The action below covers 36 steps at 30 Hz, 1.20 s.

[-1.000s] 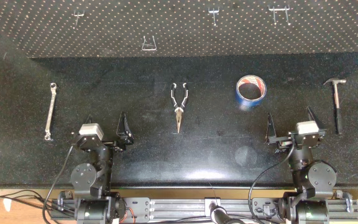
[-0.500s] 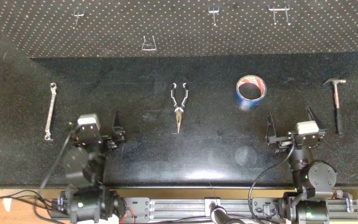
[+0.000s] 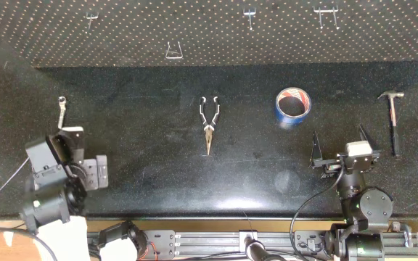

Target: Place Tools Onto Pegboard

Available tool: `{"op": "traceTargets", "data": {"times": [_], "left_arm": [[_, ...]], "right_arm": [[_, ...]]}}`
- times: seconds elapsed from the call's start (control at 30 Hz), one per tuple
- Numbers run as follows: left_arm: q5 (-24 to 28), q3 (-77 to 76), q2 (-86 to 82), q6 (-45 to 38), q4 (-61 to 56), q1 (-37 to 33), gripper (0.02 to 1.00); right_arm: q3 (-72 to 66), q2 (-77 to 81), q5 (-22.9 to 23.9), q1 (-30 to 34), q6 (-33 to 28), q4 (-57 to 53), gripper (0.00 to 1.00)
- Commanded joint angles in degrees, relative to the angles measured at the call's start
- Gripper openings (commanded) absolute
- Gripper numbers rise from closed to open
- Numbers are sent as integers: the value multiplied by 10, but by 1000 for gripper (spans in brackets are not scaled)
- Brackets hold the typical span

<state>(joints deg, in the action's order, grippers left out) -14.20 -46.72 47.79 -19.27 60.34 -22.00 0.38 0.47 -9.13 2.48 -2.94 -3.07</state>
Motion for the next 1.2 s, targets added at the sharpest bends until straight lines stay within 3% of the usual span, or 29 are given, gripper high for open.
{"op": "traceTargets", "data": {"times": [0.03, 0.1, 0.17, 0.3, 0.33, 0.4, 0.47, 0.53, 0.77, 1.2], "left_arm": [[-4, -23, 10, -6, 17, -35, 993], [8, -23, 10, -15, 19, -77, 993], [45, -23, 11, -38, 19, -142, 993], [114, -23, 68, -74, 14, -205, 993], [142, -23, 97, -102, -1, -223, 991], [148, -23, 156, -125, -69, -249, 993], [150, -23, 205, -183, -125, -252, 993], [155, -23, 245, -190, -165, -252, 993], [249, -61, 392, -189, -229, -252, 996], [254, -154, 527, -186, -225, -251, 993]], "right_arm": [[-2, -4, -5, 2, -6, -3, 998], [-2, -4, -5, 2, -6, -3, 998], [-2, -4, -5, 2, -6, -3, 998], [-2, -4, -5, 2, -6, -3, 998], [-2, -4, -5, 2, -6, -3, 998], [-2, -4, -5, 2, -6, -3, 998], [-2, -4, -5, 2, -6, -3, 998], [-2, -4, -5, 2, -6, -3, 998], [-2, -4, -5, 2, -6, -3, 998], [-2, -4, -5, 2, -6, -3, 998]]}}
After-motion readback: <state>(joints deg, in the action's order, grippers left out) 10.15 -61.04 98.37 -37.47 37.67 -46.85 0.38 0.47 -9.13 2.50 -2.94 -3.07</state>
